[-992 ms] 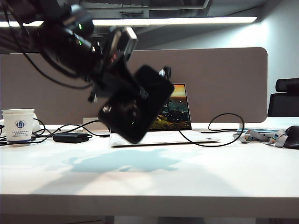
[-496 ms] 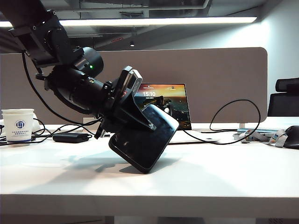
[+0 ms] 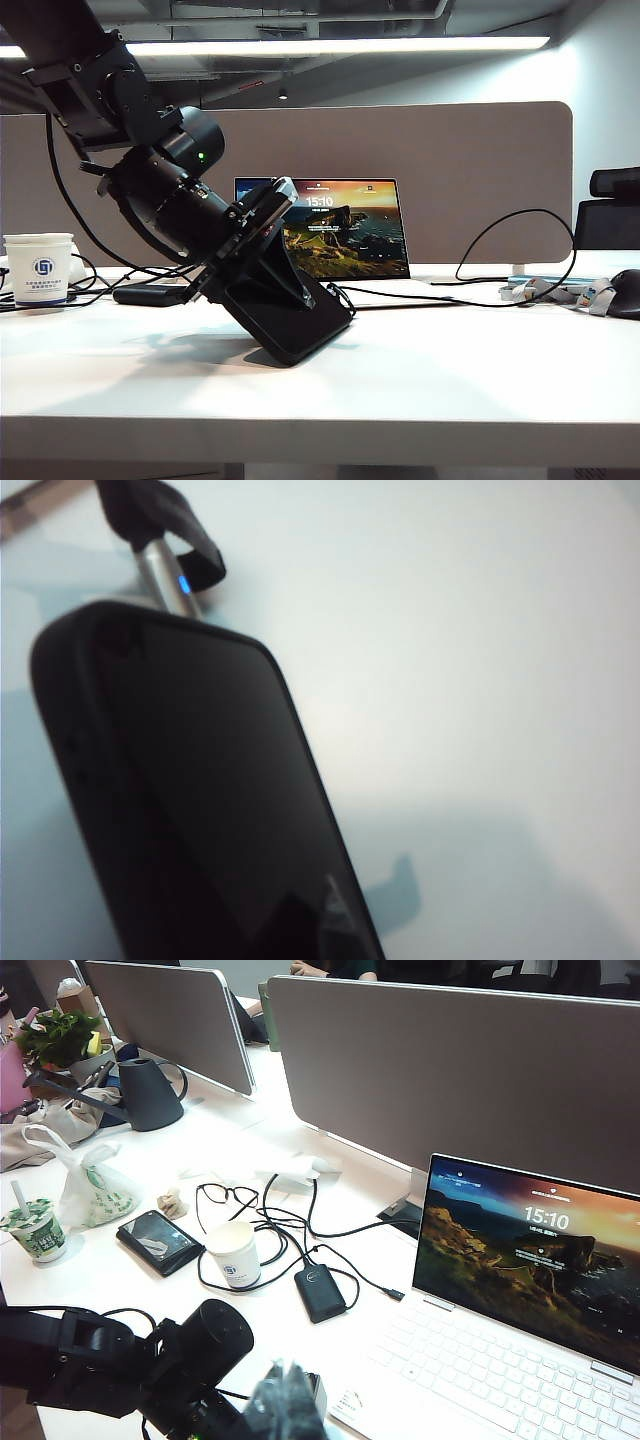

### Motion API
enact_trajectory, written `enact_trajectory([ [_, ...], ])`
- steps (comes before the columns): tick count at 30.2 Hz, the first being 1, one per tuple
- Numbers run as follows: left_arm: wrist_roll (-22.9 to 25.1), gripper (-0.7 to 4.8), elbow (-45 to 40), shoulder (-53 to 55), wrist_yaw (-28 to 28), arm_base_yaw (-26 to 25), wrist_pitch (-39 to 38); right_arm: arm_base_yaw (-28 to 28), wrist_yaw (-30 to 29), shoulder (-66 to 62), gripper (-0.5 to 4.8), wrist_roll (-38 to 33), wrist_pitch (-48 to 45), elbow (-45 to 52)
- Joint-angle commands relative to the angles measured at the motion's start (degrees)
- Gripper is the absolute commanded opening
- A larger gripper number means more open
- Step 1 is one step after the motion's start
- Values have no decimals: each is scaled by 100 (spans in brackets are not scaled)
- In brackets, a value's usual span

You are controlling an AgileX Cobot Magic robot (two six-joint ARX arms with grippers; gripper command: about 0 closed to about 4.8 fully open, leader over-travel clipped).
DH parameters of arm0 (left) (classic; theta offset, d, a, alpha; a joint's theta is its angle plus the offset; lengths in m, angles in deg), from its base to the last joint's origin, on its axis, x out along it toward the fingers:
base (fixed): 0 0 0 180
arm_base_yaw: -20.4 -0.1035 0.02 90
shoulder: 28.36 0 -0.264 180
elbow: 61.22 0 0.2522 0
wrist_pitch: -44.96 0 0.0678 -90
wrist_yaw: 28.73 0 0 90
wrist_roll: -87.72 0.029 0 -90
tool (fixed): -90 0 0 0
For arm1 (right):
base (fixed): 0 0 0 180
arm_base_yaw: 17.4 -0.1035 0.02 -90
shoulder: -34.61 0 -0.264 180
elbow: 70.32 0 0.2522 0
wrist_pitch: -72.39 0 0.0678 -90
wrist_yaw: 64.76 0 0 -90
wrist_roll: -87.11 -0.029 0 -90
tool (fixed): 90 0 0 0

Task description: Pick up the black phone, pick up the charger plug, insert the charger plug into the phone's charging port, and finally place the connected phone back on the desk.

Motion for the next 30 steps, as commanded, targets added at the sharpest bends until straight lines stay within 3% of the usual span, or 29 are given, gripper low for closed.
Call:
enact_trajectory([
  [1, 90, 176, 17, 17, 474, -7, -48, -2, -11, 33, -9, 17, -68, -17],
  [4, 90, 290, 28, 11, 503, -7, -57, -2, -11, 33, -9, 17, -63, -17],
  [7, 92, 354, 31, 0, 505, -7, -61, -2, -11, 33, -9, 17, -63, -17],
  [11, 92, 355, 31, -111, 568, -13, -63, -2, -11, 33, -9, 15, -70, -17],
  [18, 173, 349, 31, -776, 1172, -26, -214, -2, -11, 42, -9, 15, -74, -20],
  [20, 267, 308, 31, -1064, 1303, -44, -291, -2, -11, 42, -9, 9, -72, -20],
  [22, 267, 166, 31, -1381, 1453, -48, -380, -2, -7, 42, -9, 9, -76, -20],
  [23, 262, 53, 31, -1572, 1521, -50, -428, -2, 15, 42, -9, 9, -83, -20],
  [24, 260, -17, 28, -1729, 1633, -50, -459, -2, 94, 42, -9, 9, -87, -20],
  [30, 234, -6, 28, -2870, 2750, -46, -498, -2, 1082, 273, -9, 17, 2, -17],
])
